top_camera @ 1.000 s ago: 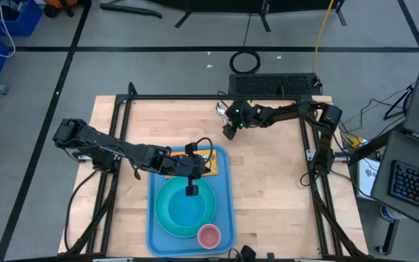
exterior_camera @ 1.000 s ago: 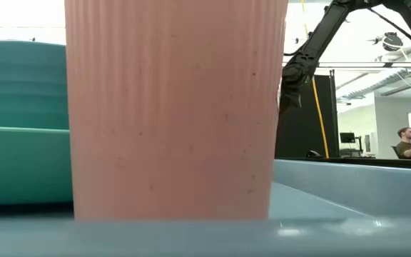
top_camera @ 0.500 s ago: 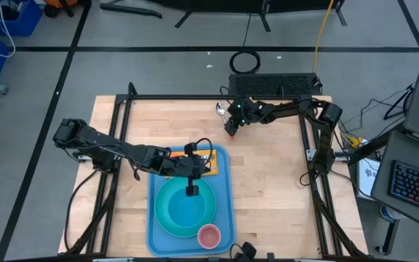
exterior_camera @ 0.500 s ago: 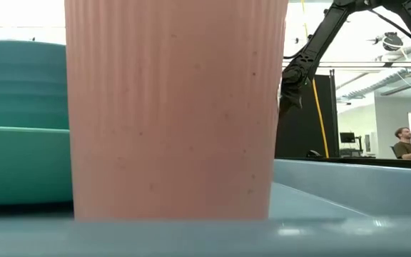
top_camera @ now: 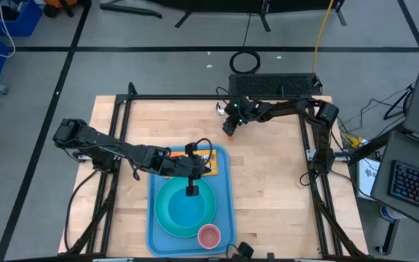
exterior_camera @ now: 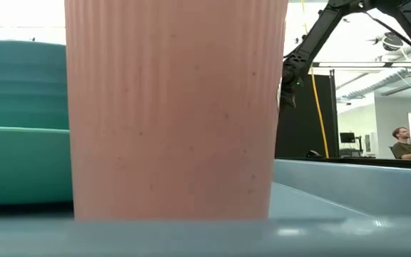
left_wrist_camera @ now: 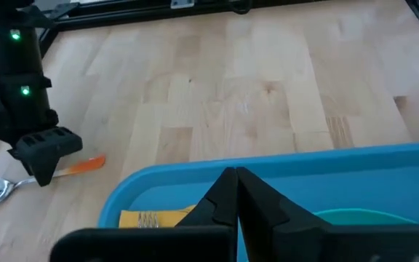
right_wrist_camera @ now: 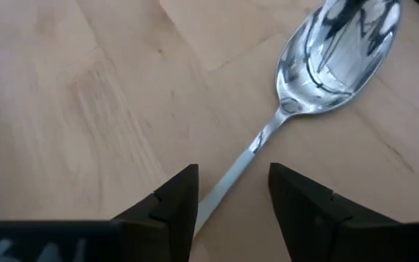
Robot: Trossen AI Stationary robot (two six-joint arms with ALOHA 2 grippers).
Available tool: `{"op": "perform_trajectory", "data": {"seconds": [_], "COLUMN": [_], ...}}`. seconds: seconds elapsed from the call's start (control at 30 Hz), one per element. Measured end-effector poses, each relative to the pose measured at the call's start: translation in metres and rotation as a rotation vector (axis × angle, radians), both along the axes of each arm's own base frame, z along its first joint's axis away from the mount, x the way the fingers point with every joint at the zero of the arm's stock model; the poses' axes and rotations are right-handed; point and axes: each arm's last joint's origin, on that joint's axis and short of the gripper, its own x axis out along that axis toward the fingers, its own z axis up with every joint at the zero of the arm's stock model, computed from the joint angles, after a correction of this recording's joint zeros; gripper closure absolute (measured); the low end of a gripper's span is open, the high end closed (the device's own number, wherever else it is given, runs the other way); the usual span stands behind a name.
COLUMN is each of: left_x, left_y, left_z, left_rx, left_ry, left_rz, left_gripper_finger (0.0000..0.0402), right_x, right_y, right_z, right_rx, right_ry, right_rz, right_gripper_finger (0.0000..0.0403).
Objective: Set up tray
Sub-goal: Put the orange spoon in between the yellow knife and the orange fork on the yellow napkin on the blue serving tray
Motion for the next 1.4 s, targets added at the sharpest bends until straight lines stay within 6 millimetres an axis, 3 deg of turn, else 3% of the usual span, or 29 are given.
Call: {"op": "perform_trajectory", "data": {"seconds": [0.3,0.43,0.57,0.9,1.03,1.2,1.4], "left_x": [-0.001,-0.003,-0.003,-0.003,-0.003,-0.004,-0.008], "left_y": [0.000,0.001,0.003,0.003,0.003,0.002,-0.004], "left_z": [-0.002,-0.010,-0.011,-0.011,-0.011,-0.011,-0.013], "left_rx": [-0.005,-0.012,-0.023,-0.024,-0.028,-0.019,0.024], "left_ry": [0.004,0.021,0.020,0.020,0.026,0.025,0.045], "left_rz": [0.003,0.013,0.027,0.028,0.032,0.058,0.077], "left_gripper_finger": [0.0383,0.0398,0.0388,0.0398,0.0385,0.0383,0.0392], "right_x": [0.004,-0.002,-0.005,-0.009,-0.009,-0.010,-0.009], "right_y": [-0.004,-0.009,-0.013,-0.018,-0.018,-0.014,-0.005], "right_z": [0.000,-0.001,-0.002,-0.002,-0.001,0.012,0.042], "right_rx": [0.015,0.033,0.064,0.074,0.063,0.060,0.019], "right_ry": [0.068,0.094,0.076,0.067,0.064,0.041,-0.047], "right_rz": [-0.016,-0.026,-0.002,0.007,0.018,0.039,0.086], "right_gripper_finger": [0.0285,0.0336,0.0391,0.0399,0.0400,0.0402,0.0402]}}
